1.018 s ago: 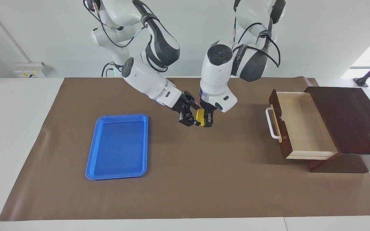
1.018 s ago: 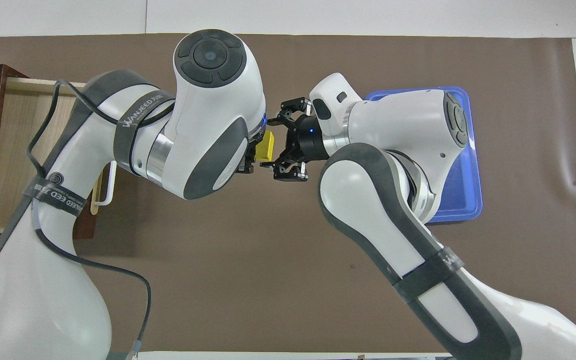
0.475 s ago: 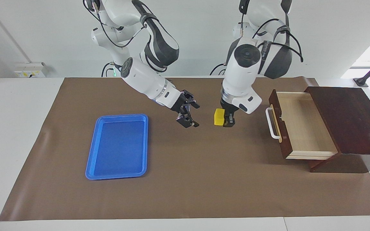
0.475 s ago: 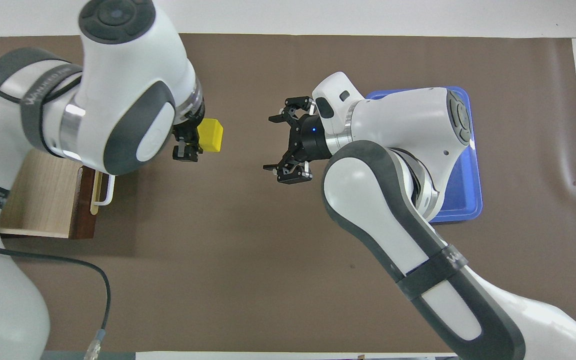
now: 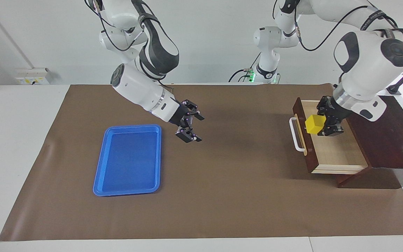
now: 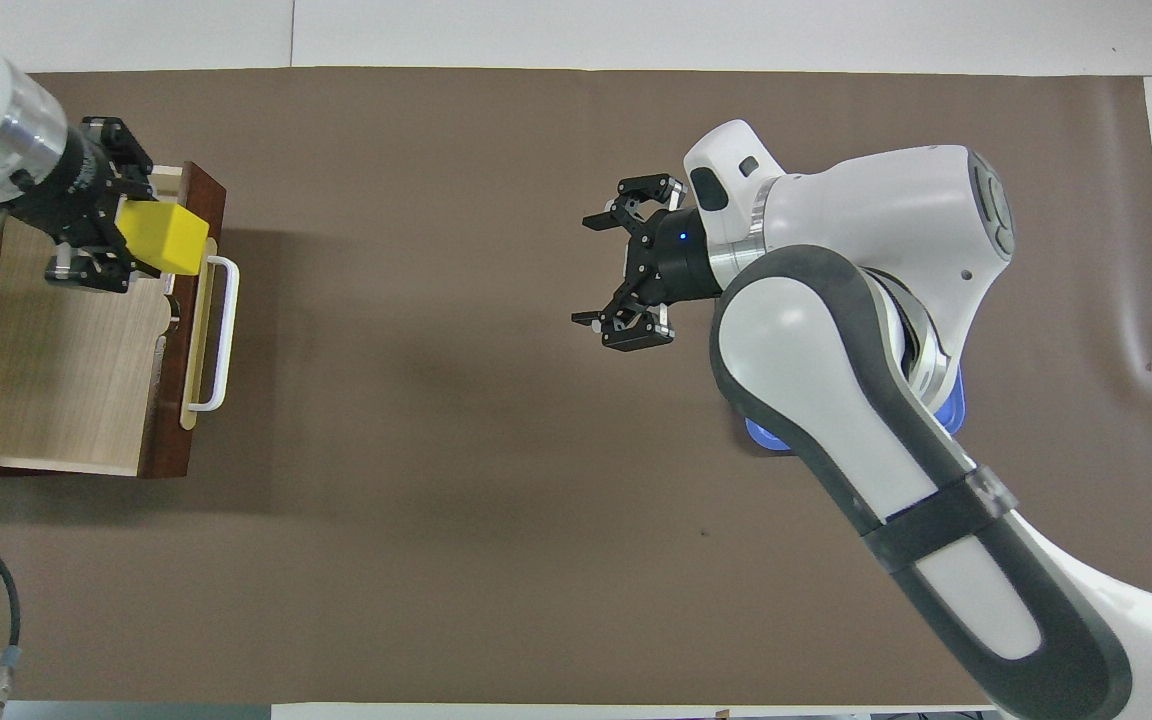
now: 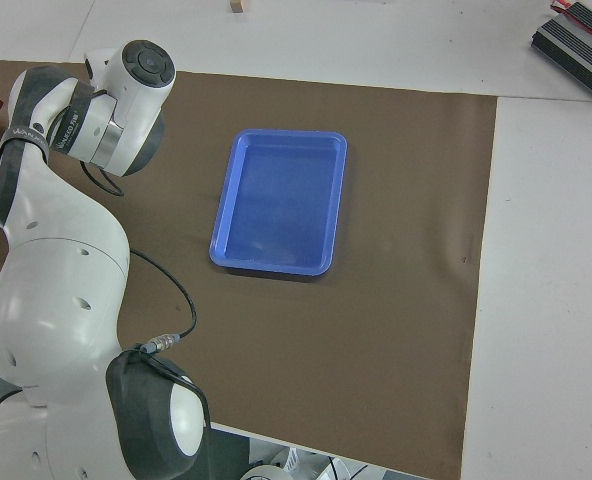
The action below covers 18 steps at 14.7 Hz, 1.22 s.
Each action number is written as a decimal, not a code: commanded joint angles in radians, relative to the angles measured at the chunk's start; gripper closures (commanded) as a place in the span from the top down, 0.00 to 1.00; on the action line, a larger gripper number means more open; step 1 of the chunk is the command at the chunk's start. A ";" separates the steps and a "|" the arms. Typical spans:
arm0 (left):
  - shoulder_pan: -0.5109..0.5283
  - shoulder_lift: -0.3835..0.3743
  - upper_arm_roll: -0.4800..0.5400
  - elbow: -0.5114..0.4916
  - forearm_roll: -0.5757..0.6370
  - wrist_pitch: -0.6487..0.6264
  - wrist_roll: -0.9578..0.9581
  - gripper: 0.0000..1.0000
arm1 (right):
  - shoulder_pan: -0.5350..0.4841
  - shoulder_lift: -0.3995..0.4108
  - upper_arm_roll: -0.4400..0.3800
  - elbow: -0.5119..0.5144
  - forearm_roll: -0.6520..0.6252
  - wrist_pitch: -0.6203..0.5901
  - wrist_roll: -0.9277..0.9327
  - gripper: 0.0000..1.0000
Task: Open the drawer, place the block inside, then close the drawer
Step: 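Lower the cube into the drawer with the left gripper while the right gripper withdraws, then push the drawer shut with the left gripper while the right gripper returns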
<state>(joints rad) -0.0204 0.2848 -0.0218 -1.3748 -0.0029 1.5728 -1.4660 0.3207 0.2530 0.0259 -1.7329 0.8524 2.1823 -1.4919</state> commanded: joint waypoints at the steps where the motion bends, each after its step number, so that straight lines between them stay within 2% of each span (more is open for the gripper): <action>1: 0.048 -0.065 -0.010 -0.133 -0.005 0.083 0.082 0.00 | -0.073 -0.014 0.006 -0.002 -0.033 -0.068 0.036 1.00; 6: 0.109 -0.232 -0.009 -0.530 0.000 0.389 0.116 0.00 | -0.170 -0.041 0.006 -0.002 -0.151 -0.127 0.154 1.00; 11: 0.148 -0.269 -0.007 -0.653 0.000 0.506 0.116 0.00 | -0.255 -0.084 0.005 0.003 -0.281 -0.148 0.278 1.00; 12: 0.148 -0.271 -0.007 -0.667 0.000 0.522 0.118 0.37 | -0.270 -0.099 0.006 0.004 -0.320 -0.157 0.300 1.00; 13: 0.148 -0.271 -0.007 -0.668 0.000 0.533 0.118 0.92 | -0.279 -0.118 0.006 0.004 -0.357 -0.171 0.330 1.00; 14: 0.148 -0.266 -0.007 -0.658 0.001 0.527 0.115 1.00 | -0.285 -0.136 0.006 0.004 -0.390 -0.180 0.353 1.00; 16: 0.122 -0.251 -0.010 -0.592 0.038 0.482 0.104 1.00 | -0.302 -0.182 0.006 0.003 -0.464 -0.206 0.407 1.00; 18: 0.038 -0.233 -0.012 -0.512 0.057 0.377 0.075 1.00 | -0.305 -0.227 0.005 0.004 -0.536 -0.246 0.514 1.00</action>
<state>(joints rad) 0.0961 0.0476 -0.0351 -1.9616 0.0212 2.0461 -1.3607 0.0305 0.0814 0.0182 -1.7231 0.3893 1.9799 -1.0806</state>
